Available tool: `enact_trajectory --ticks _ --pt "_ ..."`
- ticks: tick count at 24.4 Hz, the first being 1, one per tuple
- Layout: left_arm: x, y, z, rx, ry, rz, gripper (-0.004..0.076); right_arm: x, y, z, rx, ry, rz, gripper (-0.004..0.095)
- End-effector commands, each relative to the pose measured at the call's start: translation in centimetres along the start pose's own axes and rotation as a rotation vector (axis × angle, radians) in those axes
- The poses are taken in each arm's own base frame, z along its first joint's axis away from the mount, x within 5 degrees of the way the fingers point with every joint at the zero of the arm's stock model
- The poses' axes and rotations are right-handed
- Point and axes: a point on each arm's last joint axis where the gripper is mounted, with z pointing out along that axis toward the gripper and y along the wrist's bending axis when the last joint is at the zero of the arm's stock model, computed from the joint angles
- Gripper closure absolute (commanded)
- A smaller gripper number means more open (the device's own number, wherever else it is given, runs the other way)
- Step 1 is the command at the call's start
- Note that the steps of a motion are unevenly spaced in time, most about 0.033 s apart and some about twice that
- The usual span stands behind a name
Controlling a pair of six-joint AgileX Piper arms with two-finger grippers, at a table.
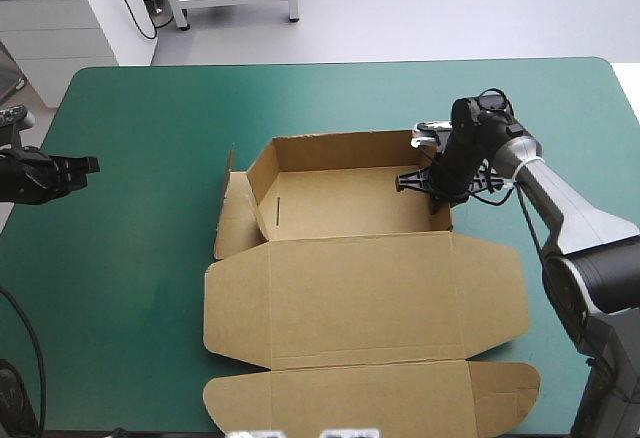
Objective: Fold the box
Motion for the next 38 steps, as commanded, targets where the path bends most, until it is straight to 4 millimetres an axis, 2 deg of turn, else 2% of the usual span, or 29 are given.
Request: enact_trajectory --ticks 1,5,9,11,13,15,16,19,23,24,28,32,38 --pt "-0.7 -0.9 -1.6 0.020 -0.085 0.001 0.0731 0.0 0.3 -3.7 -0.023 -0.085 -0.026 0.0929" --pt "-0.7 -1.0 -1.6 0.022 -0.085 0.000 0.0731 -0.3 0.7 -4.9 -0.044 -0.126 -0.081 0.0928" --pt "-0.7 -1.0 -1.6 0.023 -0.086 -0.001 0.0731 -0.3 0.3 -4.9 -0.050 -0.126 -0.136 0.0928" --pt "-0.7 -1.2 -1.6 0.045 -0.086 -0.018 0.0731 0.0 0.2 -6.2 -0.102 -0.155 -0.145 0.0927" --pt "-0.7 -1.6 -1.5 0.090 -0.076 -0.035 0.0731 0.7 -0.2 -8.4 -0.115 -0.210 -0.157 0.0927" --pt "-0.7 -1.7 -1.5 0.104 -0.084 -0.039 0.0731 2.0 -0.5 -11.5 -0.111 -0.289 -0.156 0.0929" --pt "-0.9 -1.6 -1.5 0.090 -0.103 -0.039 0.0731 3.3 -0.8 -14.0 -0.112 -0.356 -0.153 0.0929" --pt "-1.4 -1.3 -1.4 0.071 -0.149 -0.047 0.0731 6.5 -1.2 -19.1 -0.123 -0.497 -0.145 0.0928" --pt "-1.5 -1.6 -0.8 0.145 -0.137 -0.083 0.0731 9.2 -0.8 -22.1 -0.152 -0.588 -0.170 0.0928" --pt "-1.6 -2.3 -0.4 0.183 -0.132 -0.059 0.0731 9.7 -0.6 -22.6 -0.174 -0.603 -0.180 0.0927" --pt "-1.5 -5.8 1.9 0.274 -0.075 0.025 0.0732 9.8 0.0 -23.2 -0.246 -0.644 -0.181 0.0927" --pt "-0.2 -9.5 3.8 0.340 -0.020 0.100 0.0731 9.3 0.1 -22.8 -0.265 -0.634 -0.165 0.0927" --pt "1.0 -13.1 3.9 0.480 0.067 0.147 0.0731 8.3 0.0 -22.0 -0.258 -0.625 -0.153 0.0927"
